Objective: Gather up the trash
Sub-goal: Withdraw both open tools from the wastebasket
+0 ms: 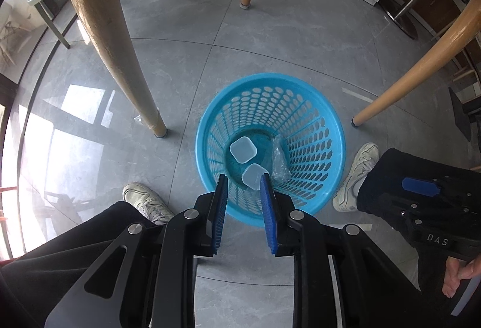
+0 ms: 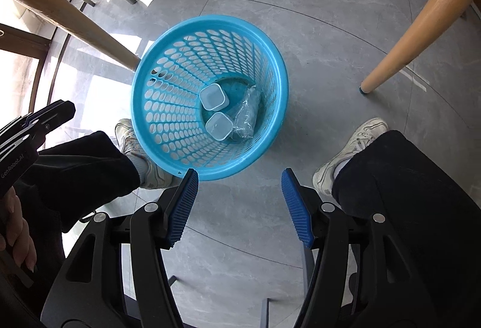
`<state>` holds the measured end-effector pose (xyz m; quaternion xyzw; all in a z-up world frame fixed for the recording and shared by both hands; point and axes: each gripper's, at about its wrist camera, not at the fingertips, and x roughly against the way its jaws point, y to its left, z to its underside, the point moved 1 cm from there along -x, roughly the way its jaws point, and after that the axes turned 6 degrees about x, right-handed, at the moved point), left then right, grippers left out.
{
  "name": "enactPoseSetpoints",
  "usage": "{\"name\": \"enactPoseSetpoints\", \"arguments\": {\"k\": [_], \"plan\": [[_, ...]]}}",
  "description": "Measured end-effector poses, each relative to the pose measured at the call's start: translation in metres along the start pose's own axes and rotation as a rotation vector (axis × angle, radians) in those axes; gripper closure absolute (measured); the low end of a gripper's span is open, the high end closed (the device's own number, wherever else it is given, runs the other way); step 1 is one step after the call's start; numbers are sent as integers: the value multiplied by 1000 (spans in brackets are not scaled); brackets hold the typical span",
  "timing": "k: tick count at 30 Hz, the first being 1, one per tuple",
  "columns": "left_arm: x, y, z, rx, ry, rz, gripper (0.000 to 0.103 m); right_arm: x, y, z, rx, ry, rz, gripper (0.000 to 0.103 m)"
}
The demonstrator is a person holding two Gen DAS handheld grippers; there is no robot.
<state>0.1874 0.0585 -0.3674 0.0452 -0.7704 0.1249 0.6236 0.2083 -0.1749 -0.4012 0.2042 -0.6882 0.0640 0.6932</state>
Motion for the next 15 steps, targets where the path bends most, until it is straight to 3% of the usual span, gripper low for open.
{"name": "enactPoseSetpoints", "arguments": {"k": [11,15], "plan": [[57,-3,41,-32,-22,21,62,53,1,35,16,-83,8,35],[75,1,52,-22,-51,30,61,75,3,47,22,-121,9,33]]}}
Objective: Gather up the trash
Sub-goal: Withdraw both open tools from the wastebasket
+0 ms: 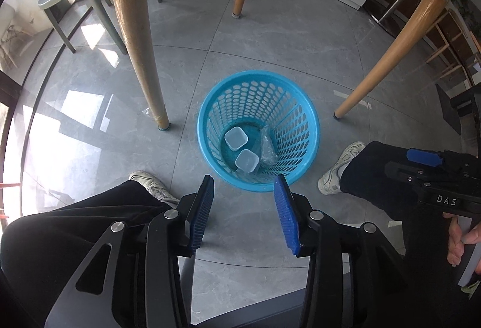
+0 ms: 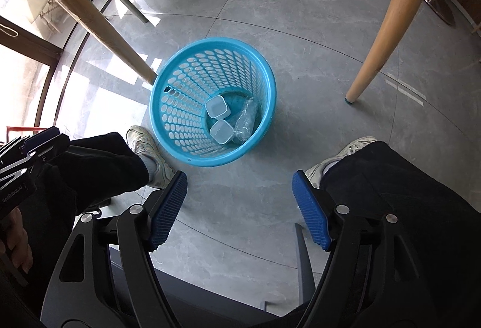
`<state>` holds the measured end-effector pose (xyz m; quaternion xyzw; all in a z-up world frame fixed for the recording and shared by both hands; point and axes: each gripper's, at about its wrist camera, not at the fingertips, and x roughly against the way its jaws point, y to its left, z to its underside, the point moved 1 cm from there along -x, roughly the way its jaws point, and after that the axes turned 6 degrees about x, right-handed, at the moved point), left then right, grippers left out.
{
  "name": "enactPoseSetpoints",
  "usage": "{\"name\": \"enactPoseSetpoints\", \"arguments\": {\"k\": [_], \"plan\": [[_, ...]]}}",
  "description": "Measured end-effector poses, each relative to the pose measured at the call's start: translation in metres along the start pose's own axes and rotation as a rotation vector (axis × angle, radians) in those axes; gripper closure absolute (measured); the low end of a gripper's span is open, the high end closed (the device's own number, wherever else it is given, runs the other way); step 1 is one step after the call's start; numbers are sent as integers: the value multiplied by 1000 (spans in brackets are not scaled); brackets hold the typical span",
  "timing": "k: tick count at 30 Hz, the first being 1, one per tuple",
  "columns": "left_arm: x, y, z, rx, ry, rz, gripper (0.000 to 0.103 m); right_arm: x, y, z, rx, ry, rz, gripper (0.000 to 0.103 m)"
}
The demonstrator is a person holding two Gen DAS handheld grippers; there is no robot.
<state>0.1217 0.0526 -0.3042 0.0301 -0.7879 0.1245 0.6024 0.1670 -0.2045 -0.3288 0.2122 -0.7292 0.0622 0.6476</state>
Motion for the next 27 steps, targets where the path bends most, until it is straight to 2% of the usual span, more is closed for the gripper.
{"name": "enactPoseSetpoints", "arguments": {"k": [6,9,11,16,27], "plan": [[31,3,12,-5,-69,-6,58,32,6,14,20,-51,2,26],[45,3,19,-15,-99,-5,57,48,9,22,52,-83,43,25],[53,1,24,-26,-117,-8,57,60,7,29,54,-104,48,20],[73,0,29,-46,-163,-15,56,82,-2,48,37,-138,39,20],[133,-1,35,-69,-293,-30,52,153,-4,78,25,-291,20,17]]}}
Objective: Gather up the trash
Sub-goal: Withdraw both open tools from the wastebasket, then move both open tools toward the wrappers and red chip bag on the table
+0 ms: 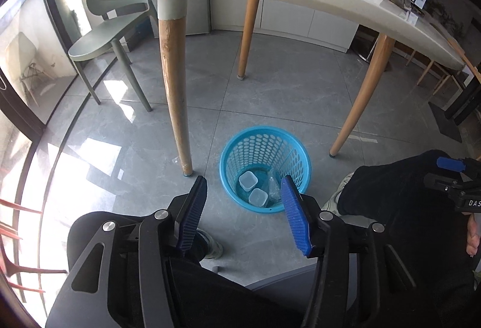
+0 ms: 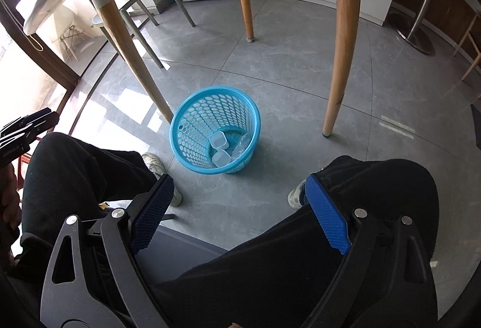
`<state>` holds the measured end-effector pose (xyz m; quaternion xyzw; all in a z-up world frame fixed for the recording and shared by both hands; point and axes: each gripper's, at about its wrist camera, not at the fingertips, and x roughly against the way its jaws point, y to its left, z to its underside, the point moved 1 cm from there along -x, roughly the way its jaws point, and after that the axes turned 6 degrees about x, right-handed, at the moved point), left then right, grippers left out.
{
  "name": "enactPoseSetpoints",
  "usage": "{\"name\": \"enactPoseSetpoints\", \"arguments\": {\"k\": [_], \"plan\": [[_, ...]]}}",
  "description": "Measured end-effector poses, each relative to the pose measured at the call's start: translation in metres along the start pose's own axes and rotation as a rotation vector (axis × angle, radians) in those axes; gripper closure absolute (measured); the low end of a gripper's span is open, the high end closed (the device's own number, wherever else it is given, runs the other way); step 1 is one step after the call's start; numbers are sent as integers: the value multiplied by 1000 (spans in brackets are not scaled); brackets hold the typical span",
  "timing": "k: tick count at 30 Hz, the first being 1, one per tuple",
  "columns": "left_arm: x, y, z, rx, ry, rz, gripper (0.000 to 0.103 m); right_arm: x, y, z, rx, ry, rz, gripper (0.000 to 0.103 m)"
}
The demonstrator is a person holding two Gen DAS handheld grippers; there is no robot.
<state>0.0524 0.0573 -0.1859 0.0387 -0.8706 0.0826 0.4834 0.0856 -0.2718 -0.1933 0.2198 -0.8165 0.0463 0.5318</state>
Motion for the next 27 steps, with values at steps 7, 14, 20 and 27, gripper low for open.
{"name": "enactPoseSetpoints", "arguments": {"k": [7,14,20,27], "plan": [[36,-1,-19,-5,-82,5,51,55,10,-19,23,-129,-18,14],[63,-2,-42,22,-155,18,47,98,21,-47,45,-240,-24,9],[74,-3,-62,46,-193,38,45,125,17,-77,41,-329,-8,9],[84,-18,-95,39,-246,58,42,143,8,-121,37,-405,27,9]]}}
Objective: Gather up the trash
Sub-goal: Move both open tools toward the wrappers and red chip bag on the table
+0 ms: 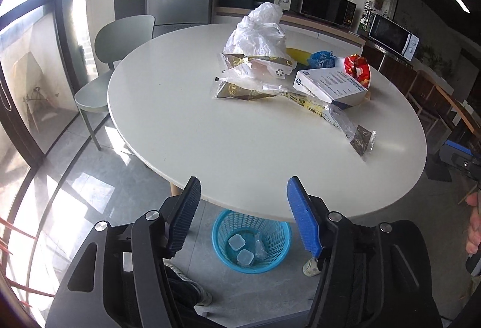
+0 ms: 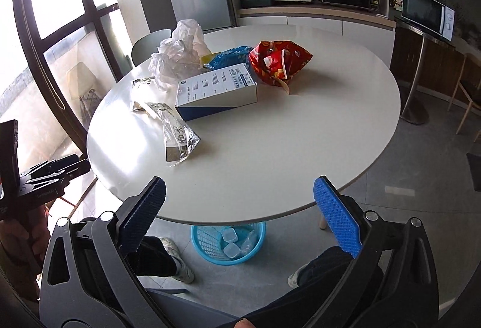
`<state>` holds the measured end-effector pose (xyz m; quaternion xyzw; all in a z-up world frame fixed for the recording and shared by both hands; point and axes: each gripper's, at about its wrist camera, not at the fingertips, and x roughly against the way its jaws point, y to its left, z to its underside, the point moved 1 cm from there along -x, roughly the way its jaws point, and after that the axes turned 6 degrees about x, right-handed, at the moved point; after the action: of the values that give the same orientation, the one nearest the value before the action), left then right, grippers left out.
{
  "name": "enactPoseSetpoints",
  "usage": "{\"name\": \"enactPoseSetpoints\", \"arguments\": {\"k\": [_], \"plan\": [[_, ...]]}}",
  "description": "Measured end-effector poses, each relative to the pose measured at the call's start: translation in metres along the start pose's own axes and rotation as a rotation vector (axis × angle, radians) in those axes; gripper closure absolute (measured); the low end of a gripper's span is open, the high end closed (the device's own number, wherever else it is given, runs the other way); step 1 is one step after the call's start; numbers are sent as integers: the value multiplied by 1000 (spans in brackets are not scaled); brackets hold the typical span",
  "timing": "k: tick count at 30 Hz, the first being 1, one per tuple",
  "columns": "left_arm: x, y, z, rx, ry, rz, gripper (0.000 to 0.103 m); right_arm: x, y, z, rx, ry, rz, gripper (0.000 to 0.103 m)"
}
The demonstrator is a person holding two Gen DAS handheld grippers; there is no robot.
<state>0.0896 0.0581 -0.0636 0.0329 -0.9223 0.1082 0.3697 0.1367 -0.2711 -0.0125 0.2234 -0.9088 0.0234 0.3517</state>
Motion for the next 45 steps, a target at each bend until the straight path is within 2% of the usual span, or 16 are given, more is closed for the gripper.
{"name": "enactPoseSetpoints", "arguments": {"k": [4,17,22,29,37,40,45], "plan": [[-5,-5,-18,23,0,20,42,-10,-9,-25,-12,-22,10,9],[-36,-22,-58,59,-7,-13,40,-54,-42,-93,-35,-64,27,9],[-47,-21,-65,64,5,-42,40,-72,-60,-112,9,-60,92,9],[-56,-18,-70,92,23,-51,40,-108,-102,-122,6,4,152,10],[-65,-15,-79,145,40,-70,39,-151,-135,-124,-51,58,126,17],[-68,-12,-84,173,49,-73,39,-168,-143,-127,-64,86,117,24],[-72,-15,-91,219,77,-48,36,-188,-154,-132,-81,109,87,24]]}}
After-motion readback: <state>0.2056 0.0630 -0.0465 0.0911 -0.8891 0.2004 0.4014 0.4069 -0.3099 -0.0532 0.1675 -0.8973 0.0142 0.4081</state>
